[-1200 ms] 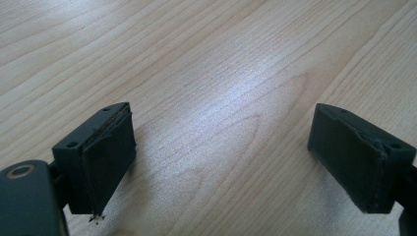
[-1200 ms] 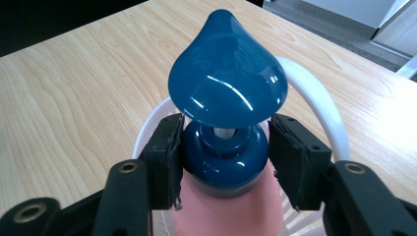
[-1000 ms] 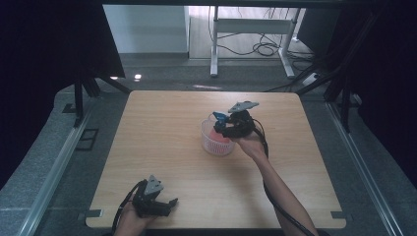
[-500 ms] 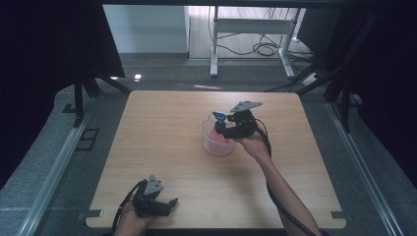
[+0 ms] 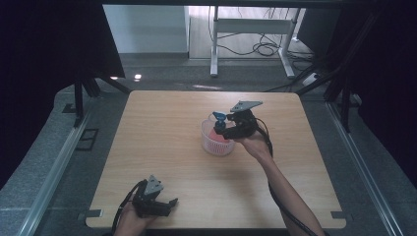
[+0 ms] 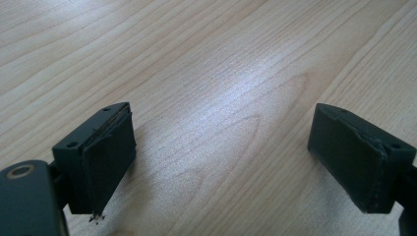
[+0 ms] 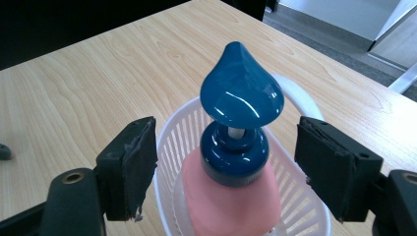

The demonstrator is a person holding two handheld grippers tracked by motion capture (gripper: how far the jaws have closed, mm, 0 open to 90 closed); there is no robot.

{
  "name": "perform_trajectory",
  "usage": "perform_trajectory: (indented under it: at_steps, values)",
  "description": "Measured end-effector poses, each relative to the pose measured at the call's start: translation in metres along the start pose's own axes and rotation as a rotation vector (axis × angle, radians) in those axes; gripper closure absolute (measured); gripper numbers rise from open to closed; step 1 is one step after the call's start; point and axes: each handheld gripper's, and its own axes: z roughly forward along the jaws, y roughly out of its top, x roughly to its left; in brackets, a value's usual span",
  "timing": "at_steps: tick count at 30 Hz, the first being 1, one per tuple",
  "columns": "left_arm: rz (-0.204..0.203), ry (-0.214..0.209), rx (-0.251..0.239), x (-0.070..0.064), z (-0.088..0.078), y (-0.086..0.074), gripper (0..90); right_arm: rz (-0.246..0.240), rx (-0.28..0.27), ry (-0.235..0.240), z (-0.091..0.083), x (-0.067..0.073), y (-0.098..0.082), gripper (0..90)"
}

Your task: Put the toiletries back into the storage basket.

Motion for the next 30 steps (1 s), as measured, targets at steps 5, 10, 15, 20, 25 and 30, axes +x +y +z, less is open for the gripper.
perform_trajectory:
  at_steps: [5,10,15,20,25,30]
  values:
    - [0.000,0.000,0.000,0.000,0.000,0.000,10.4,-0.005,0.002,-0.002,-0.003,0.002,0.002,23.5]
    - [0.000,0.000,0.000,0.000,0.000,0.000,10.4,-0.012,-0.002,0.003,-0.007,0.004,0.003,23.1]
    - [-0.001,0.000,-0.001,0.000,0.000,0.000,10.4,-0.021,-0.003,0.005,-0.012,0.007,0.005,22.1]
    - [0.000,0.000,0.000,0.000,0.000,0.000,10.4,-0.026,-0.002,0.005,-0.016,0.009,0.005,20.6]
    - [-0.001,0.000,-0.001,0.000,0.000,0.000,10.4,-0.029,0.000,0.010,-0.019,0.012,0.005,17.2]
    - [-0.002,0.001,-0.002,0.000,0.000,0.000,10.4,-0.030,0.004,0.021,-0.022,0.014,0.004,15.0]
